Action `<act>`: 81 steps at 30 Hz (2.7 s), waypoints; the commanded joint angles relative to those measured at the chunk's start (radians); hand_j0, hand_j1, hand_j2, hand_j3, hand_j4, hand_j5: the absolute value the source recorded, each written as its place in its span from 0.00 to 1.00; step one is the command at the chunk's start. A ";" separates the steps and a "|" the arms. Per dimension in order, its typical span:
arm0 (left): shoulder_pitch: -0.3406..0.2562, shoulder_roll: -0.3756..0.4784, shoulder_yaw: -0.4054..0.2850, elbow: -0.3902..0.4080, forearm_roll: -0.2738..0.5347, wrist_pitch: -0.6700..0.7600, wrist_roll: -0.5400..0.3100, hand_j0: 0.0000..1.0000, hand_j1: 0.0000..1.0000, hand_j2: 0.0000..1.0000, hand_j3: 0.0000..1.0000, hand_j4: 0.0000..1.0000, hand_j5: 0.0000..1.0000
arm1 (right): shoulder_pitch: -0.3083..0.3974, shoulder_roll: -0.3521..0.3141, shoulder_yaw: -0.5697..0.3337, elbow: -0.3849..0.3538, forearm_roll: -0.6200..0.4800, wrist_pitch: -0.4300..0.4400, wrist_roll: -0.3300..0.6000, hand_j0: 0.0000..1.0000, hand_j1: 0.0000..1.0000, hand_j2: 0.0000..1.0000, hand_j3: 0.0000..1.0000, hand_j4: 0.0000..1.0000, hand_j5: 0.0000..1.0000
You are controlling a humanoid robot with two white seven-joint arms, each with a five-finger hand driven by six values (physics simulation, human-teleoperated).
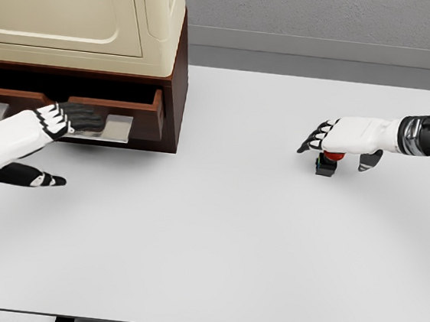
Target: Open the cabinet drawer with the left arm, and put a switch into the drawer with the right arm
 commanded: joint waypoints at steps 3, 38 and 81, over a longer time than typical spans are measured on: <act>0.003 0.003 -0.008 0.000 0.006 0.001 0.001 1.00 1.00 1.00 1.00 1.00 1.00 | 0.000 -0.001 -0.001 0.000 -0.003 0.002 0.000 1.00 1.00 1.00 1.00 1.00 1.00; 0.232 -0.007 0.255 0.001 0.014 0.001 0.004 1.00 1.00 1.00 1.00 1.00 1.00 | 0.000 -0.001 -0.001 -0.008 -0.006 0.002 0.000 1.00 1.00 1.00 1.00 1.00 1.00; 0.140 -0.010 0.107 0.001 0.009 0.001 0.004 1.00 1.00 1.00 1.00 1.00 1.00 | -0.002 -0.003 0.001 -0.025 -0.013 0.002 0.000 1.00 1.00 1.00 1.00 1.00 1.00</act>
